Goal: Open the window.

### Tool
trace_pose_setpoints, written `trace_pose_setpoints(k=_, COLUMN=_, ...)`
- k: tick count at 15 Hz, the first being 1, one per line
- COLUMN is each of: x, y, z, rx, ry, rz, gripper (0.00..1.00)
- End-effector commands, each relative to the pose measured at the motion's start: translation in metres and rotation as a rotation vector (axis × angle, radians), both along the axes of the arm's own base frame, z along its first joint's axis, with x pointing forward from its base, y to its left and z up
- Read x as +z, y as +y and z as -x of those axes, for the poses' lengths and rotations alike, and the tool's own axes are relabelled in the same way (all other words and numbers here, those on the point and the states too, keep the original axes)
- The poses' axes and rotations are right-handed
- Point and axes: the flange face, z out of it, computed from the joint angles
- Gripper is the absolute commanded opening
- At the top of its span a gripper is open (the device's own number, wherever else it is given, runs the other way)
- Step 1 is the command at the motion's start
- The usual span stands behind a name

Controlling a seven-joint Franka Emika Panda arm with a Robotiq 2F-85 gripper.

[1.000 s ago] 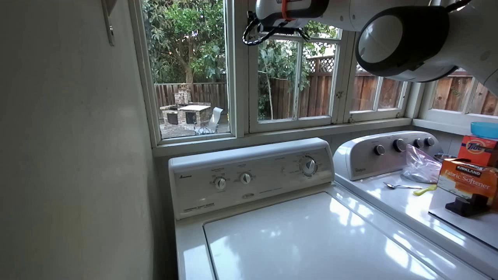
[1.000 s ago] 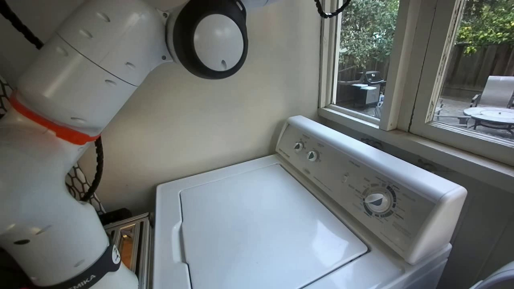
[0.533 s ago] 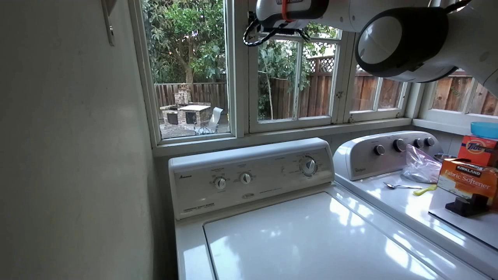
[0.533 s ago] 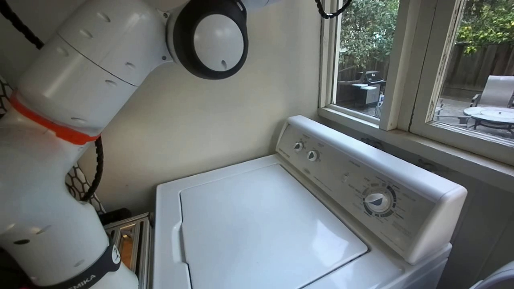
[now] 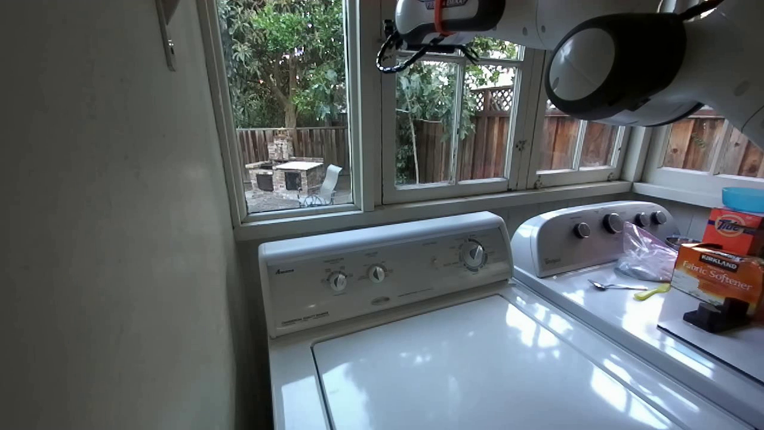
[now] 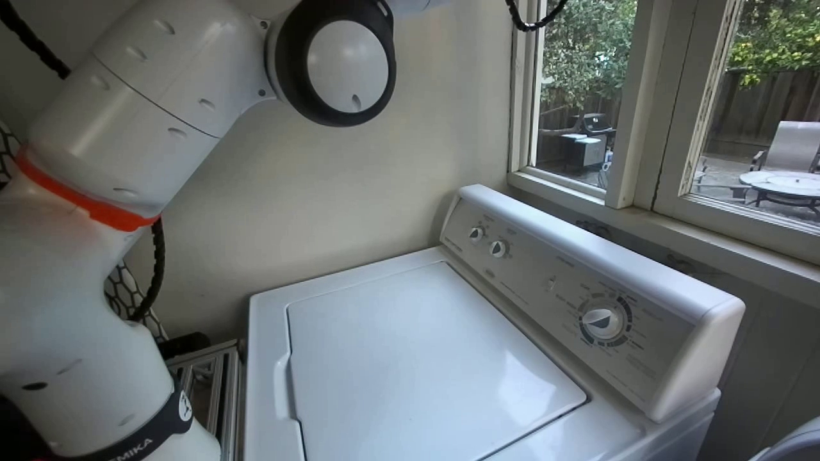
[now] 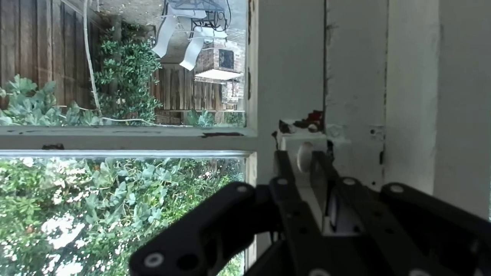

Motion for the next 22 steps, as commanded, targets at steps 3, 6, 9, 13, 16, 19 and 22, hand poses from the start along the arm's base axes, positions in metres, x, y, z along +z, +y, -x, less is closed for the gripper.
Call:
trace_pose_setpoints(k=3, x=-0.0012, y=0.0004, z=-0.001, rx=-0.015, ry=-0.006, rz=0.009, gripper=0.21)
trace_pose_setpoints(k=6, x=0.0002, y=0.0027, z=-0.0003, rx=-0.006, ry=0.0, rz=0.006, gripper=0.23)
trace_pose_setpoints(k=9, x=0.0012, y=0.0065, z=0.0005, rx=0.006, ry=0.012, rz=-0.01, gripper=0.2)
trace_pose_setpoints(k=13, x=-0.0001, y=0.0089, z=0.0, rx=0.002, ry=0.025, rz=-0.023, gripper=0.19)
trace_pose_setpoints(k=16, x=0.0006, y=0.0077, z=0.0001, rx=-0.007, ry=0.013, rz=-0.021, gripper=0.24)
trace_pose_setpoints(k=19, x=0.0002, y=0.0076, z=-0.0001, rx=-0.008, ry=0.004, rz=-0.014, gripper=0.33)
trace_pose_setpoints(k=22, x=-0.0002, y=0.0074, z=-0.0002, rx=-0.013, ry=0.013, rz=-0.01, gripper=0.63)
